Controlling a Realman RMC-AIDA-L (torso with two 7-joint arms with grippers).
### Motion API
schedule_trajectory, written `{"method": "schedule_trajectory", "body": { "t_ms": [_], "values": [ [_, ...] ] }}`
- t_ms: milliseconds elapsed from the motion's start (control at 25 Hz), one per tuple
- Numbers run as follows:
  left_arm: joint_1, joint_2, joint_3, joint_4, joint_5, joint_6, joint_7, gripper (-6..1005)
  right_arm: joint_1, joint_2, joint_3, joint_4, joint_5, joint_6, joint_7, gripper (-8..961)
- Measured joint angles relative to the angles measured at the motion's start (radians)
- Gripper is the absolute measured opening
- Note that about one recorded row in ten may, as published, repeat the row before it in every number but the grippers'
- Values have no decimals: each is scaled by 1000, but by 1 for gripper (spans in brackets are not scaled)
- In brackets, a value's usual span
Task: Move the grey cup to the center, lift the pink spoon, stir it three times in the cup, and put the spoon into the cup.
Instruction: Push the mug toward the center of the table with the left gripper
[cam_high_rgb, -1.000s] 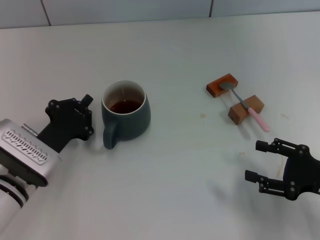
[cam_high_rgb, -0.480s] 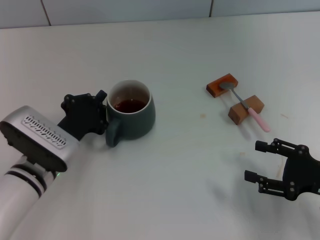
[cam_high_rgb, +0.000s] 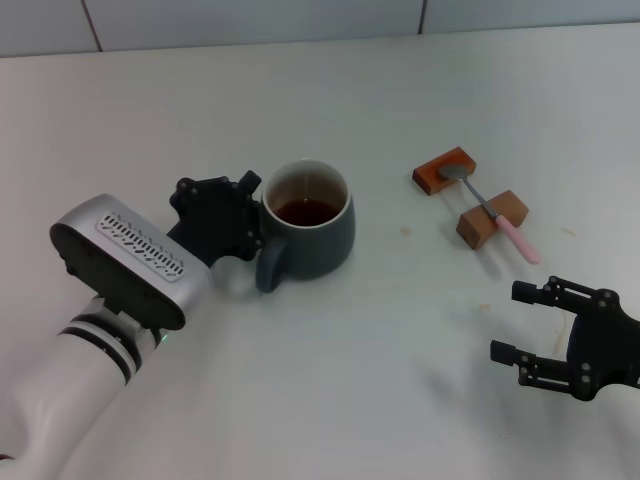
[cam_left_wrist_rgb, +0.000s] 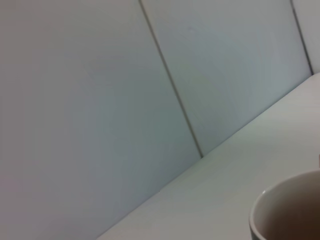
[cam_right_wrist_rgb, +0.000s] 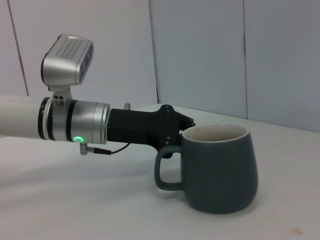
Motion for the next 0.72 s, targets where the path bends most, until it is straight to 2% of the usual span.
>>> {"method": "schedule_trajectory", "body": {
  "t_ms": [440,720],
  "values": [
    [-40,0,80,-44,-13,-33,-2,-1,0,-3,0,0,-2,0,-5,772],
    [-48,0,82,-66,-26,-38,-16,-1,0,-3,0,0,-3,-1,-6,772]
  ]
}}
